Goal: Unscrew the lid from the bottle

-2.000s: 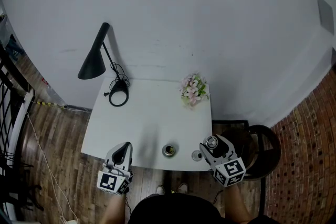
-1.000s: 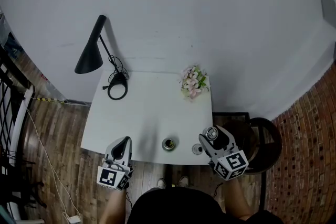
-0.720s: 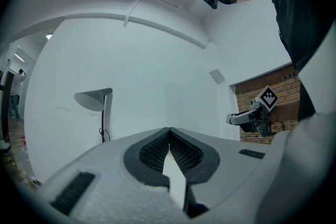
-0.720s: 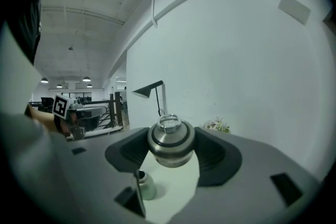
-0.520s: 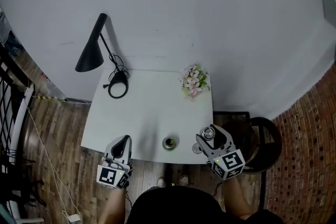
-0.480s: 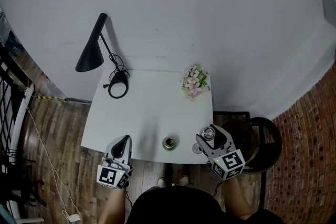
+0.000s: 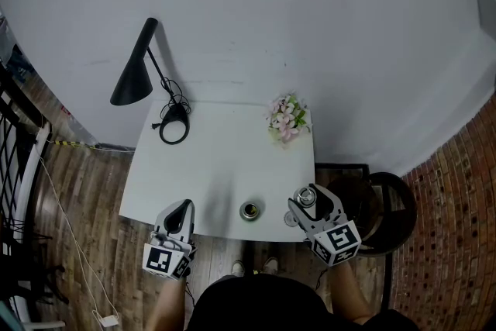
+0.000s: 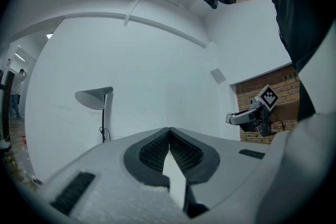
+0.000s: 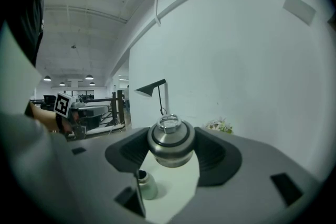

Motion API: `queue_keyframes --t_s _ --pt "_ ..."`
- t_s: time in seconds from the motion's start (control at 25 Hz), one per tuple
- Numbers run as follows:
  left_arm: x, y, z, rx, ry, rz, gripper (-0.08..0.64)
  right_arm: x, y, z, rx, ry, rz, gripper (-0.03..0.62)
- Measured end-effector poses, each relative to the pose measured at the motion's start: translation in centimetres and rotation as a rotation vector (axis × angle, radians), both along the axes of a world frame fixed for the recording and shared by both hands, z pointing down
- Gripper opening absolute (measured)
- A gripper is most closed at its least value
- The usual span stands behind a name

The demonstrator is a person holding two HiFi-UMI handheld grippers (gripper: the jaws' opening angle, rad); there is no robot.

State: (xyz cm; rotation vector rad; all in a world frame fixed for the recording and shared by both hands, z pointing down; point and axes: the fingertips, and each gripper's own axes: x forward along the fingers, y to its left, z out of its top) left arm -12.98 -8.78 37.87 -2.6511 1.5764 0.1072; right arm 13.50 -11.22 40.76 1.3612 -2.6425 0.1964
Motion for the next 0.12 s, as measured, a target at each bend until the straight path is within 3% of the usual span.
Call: queue_keyframes --t_s 0.12 --pt "-0.04 0.20 1.22 -0.063 -0.014 -0.007 0.023 0.08 0.00 0.05 -0.002 -0.002 0.000 0.261"
